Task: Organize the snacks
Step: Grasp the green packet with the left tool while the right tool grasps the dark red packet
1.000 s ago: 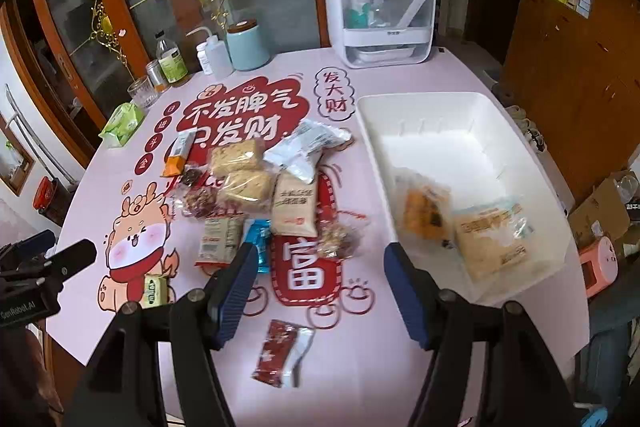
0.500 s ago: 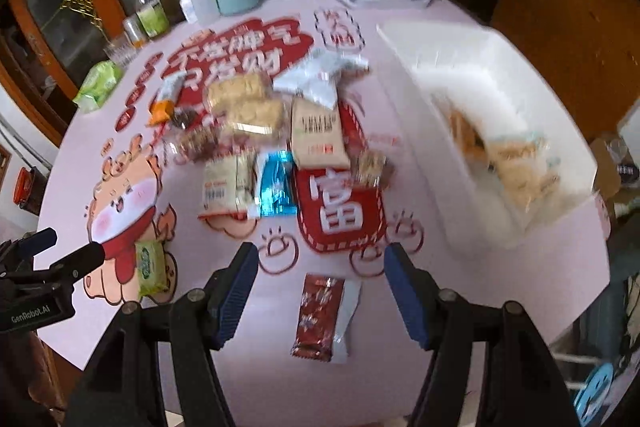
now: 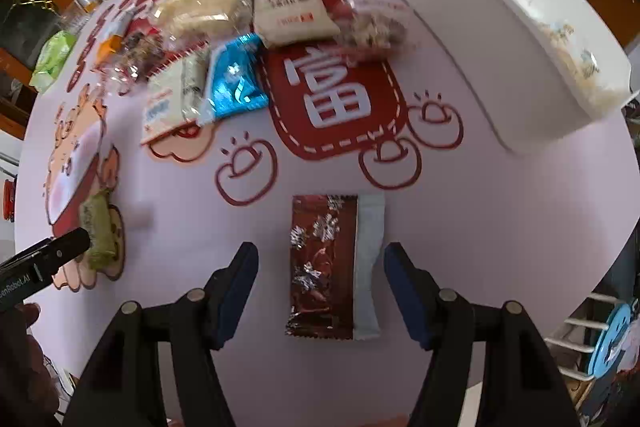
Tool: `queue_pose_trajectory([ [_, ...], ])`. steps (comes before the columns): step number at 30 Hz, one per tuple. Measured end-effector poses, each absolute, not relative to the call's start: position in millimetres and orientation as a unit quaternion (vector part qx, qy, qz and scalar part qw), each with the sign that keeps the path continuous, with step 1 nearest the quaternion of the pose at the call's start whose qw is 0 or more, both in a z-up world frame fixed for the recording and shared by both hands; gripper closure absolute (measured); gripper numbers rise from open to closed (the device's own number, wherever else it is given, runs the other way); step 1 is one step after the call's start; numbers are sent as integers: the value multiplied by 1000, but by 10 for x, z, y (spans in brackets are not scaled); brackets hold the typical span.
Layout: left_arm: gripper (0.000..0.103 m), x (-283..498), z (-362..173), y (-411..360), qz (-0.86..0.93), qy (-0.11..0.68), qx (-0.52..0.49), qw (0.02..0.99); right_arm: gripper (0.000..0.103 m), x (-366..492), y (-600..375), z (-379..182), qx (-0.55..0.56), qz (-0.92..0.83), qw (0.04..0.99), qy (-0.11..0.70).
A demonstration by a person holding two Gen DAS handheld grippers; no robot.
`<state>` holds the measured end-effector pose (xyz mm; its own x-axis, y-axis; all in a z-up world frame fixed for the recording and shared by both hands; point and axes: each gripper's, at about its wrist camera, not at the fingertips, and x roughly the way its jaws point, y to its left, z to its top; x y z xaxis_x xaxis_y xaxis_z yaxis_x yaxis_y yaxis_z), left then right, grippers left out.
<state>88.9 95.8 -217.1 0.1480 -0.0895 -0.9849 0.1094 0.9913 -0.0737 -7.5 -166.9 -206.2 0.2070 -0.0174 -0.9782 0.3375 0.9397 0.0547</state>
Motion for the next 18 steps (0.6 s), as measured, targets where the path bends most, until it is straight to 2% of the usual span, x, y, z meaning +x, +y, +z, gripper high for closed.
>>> queue_pose_trajectory([
  [11, 5, 887, -2363, 890, -72, 667, -29, 741, 37, -146, -1621, -2160, 101, -121, 767, 623],
  [16, 5, 899, -2391, 748, -69, 670, -16, 739, 37, -141, -1610, -2156, 86, -122, 767, 624],
  [18, 9, 911, -2410, 711, -64, 673, -15, 737, 37, -146, -1582, -2162, 82, -121, 770, 621],
])
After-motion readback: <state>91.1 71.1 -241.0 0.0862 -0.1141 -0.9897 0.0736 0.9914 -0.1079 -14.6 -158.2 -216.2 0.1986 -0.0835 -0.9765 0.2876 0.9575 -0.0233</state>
